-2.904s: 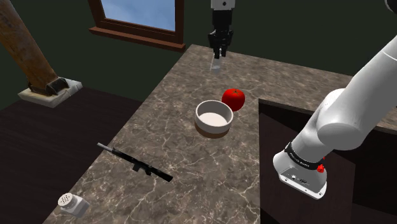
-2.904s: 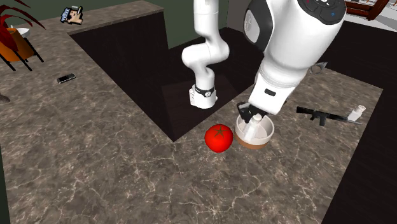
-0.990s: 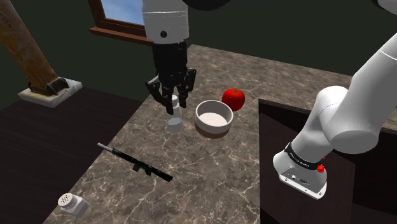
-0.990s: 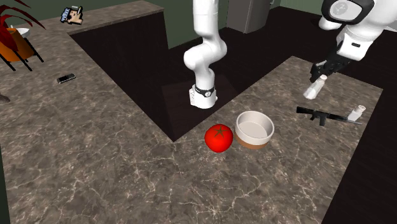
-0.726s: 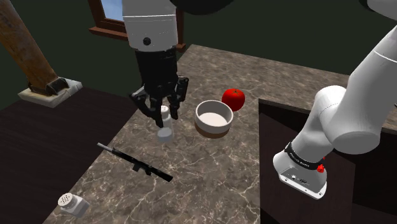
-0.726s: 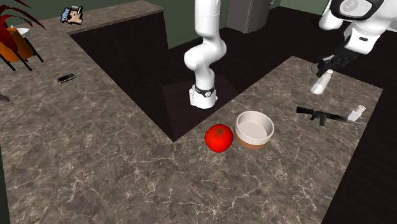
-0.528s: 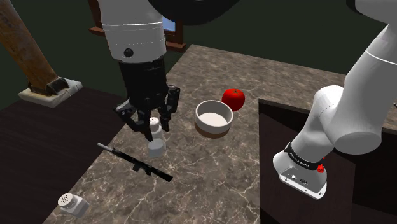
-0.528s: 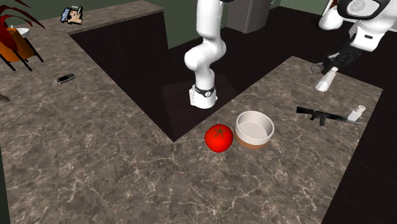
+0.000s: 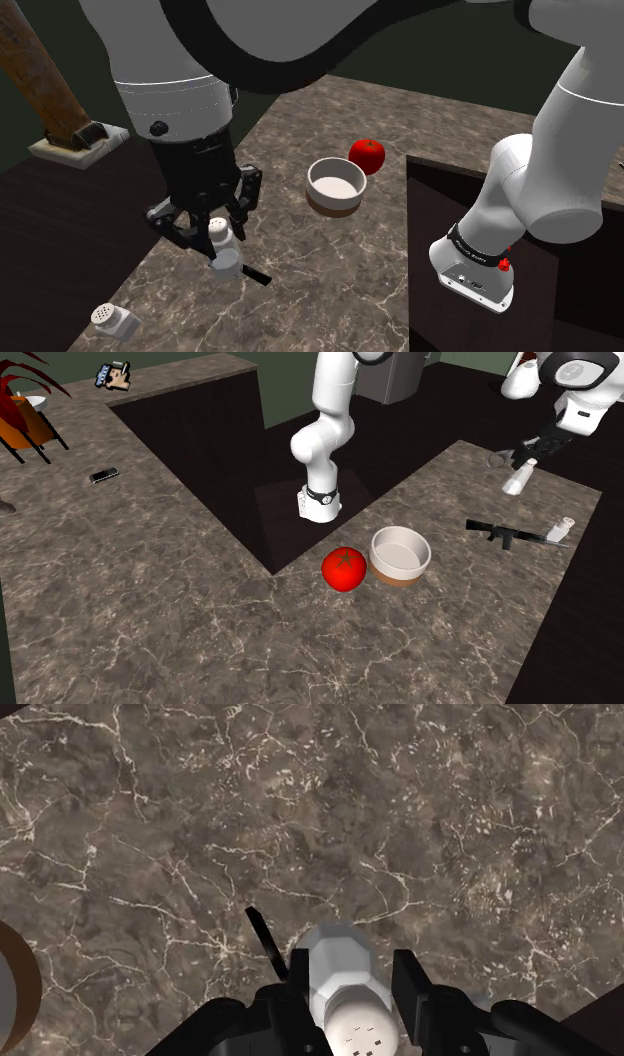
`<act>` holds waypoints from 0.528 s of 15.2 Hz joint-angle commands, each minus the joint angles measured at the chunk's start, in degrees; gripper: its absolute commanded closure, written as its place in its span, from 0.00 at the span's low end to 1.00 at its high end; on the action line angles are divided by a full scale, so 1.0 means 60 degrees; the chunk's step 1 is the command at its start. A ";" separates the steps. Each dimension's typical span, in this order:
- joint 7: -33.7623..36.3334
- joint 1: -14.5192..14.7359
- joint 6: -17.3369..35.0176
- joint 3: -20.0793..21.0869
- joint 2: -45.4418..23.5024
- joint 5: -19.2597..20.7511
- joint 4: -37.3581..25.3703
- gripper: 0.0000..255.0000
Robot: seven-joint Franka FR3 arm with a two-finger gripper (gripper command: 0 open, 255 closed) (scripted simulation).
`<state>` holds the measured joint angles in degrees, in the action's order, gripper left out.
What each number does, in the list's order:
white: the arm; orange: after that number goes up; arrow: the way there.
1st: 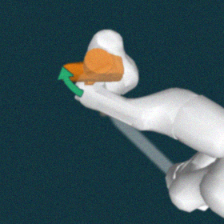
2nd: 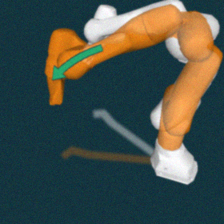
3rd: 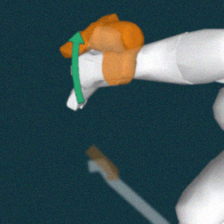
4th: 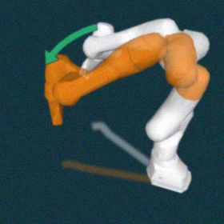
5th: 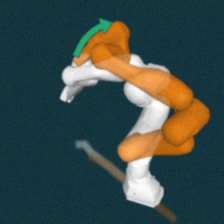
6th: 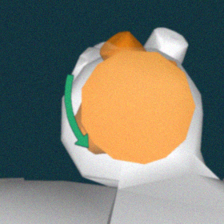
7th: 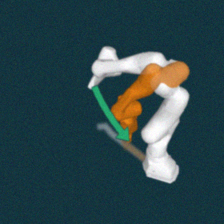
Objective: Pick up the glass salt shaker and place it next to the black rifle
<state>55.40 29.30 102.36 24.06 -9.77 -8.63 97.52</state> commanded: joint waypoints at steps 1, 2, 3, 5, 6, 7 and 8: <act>-0.0029 0.0006 0.0262 0.0003 -0.0004 -0.0007 0.0256 1.00; -0.0046 0.0008 0.0383 0.0002 -0.0023 -0.0004 0.0360 1.00; -0.0062 0.0011 0.0504 0.0000 -0.0045 0.0000 0.0463 1.00; -0.0093 0.0017 0.0745 -0.0002 -0.0094 0.0010 0.0660 1.00; -0.0107 0.0020 0.0865 -0.0004 -0.0121 0.0015 0.0754 1.00; -0.0121 0.0024 0.0984 -0.0005 -0.0151 0.0022 0.0847 1.00; -0.0134 0.0028 0.1103 -0.0007 -0.0183 0.0029 0.0937 1.00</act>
<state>54.73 29.48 108.25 24.05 -10.66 -8.50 102.63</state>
